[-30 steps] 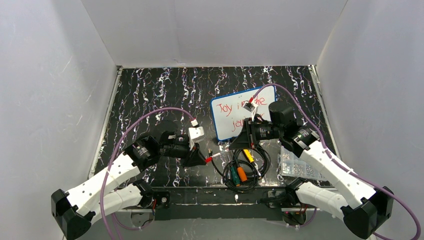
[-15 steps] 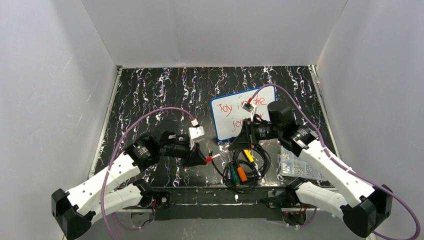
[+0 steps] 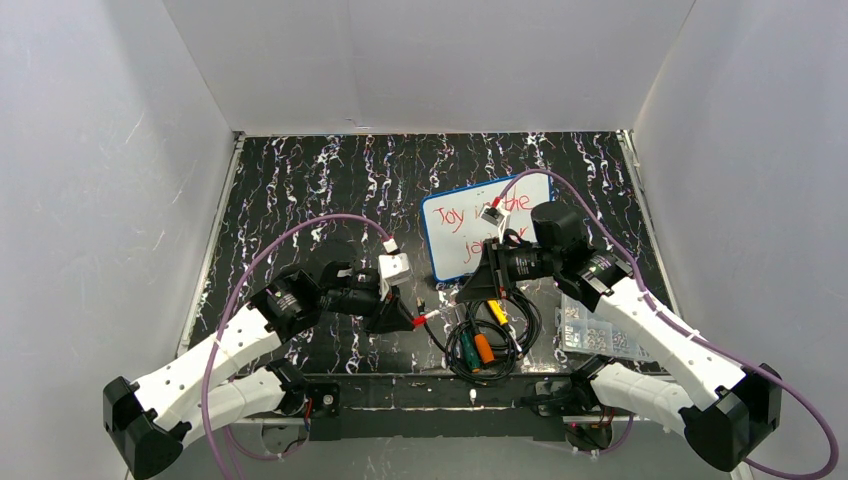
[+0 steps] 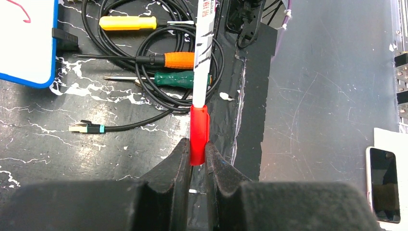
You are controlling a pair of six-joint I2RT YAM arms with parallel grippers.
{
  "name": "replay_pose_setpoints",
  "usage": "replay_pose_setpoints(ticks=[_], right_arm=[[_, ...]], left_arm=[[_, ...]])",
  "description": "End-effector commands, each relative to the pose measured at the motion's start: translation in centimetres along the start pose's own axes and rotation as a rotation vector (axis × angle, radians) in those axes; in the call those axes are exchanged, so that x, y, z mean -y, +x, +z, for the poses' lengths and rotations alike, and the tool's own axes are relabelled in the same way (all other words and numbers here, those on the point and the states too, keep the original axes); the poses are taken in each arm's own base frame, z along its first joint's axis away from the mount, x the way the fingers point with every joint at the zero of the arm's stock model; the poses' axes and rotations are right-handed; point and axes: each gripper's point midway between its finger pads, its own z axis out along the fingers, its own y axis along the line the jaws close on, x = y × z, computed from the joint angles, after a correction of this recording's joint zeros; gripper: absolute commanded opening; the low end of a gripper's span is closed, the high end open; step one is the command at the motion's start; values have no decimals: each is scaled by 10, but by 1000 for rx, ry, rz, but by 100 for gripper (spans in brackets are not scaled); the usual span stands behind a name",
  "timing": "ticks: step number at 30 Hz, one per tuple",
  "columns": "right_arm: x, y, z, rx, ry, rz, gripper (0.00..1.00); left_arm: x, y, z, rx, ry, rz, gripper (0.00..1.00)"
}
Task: Write a sentence on the whiteboard
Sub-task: Close the whiteboard marker at the center of the board.
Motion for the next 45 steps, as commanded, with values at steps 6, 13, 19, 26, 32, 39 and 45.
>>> replay_pose_setpoints(ticks=[6, 13, 19, 26, 32, 39, 45], right_arm=[[-4, 1, 5, -14, -46, -37, 1], [-9, 5, 7, -24, -91, -31, 1], [-13, 7, 7, -18, -113, -33, 1], [-11, 13, 8, -26, -122, -25, 1], [-12, 15, 8, -35, -129, -25, 1], [-11, 18, 9, -39, -129, -23, 1], [-2, 14, 10, -10, -71, -30, 1]], left_arm=[[9, -32, -3, 75, 31, 64, 0], [6, -53, 2, 126, 35, 86, 0], [6, -64, 7, 151, 42, 99, 0], [6, -82, 8, 204, 39, 114, 0], [6, -97, 11, 230, 49, 137, 0], [7, -109, 14, 253, 56, 155, 0], [7, -108, 15, 237, 62, 137, 0]])
